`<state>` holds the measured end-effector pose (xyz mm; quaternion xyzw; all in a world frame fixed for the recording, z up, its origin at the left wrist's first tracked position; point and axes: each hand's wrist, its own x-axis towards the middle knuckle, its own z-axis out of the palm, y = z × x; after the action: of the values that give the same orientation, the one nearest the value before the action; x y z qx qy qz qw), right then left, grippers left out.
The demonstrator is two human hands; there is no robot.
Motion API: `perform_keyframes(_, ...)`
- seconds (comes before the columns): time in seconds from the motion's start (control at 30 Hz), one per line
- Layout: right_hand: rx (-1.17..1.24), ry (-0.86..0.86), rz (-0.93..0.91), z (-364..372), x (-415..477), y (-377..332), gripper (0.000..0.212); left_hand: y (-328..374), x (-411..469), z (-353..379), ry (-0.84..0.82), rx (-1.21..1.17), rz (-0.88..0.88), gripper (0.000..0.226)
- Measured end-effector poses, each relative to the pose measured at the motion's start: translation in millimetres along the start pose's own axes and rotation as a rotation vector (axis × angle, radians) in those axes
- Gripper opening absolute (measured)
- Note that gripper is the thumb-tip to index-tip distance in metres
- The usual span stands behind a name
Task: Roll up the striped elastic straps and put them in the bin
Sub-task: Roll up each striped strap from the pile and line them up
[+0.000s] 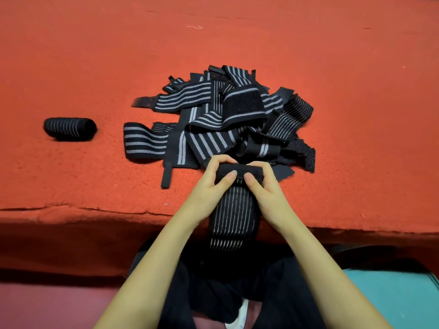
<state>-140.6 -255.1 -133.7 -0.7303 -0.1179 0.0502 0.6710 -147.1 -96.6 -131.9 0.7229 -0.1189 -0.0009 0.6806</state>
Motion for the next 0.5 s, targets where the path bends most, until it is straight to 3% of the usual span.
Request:
perform_keyframes(0.13,-0.079,-0.036,-0.058,-1.4,-2.0,-2.3,0.021,5.3,3.6,1.4,0.060,0.022,-0.063,0.026)
perform_keyframes(0.3,-0.015,0.018,-0.044,1.9,-1.4,-4.0,0.027,-0.1,2.3,-0.3,0.088,0.039,-0.002,0.007)
perform_keyframes(0.5,0.055,0.043,0.021,5.1,1.7,-1.8,0.021,1.3,0.4,-0.8,0.052,-0.032,0.001,0.016)
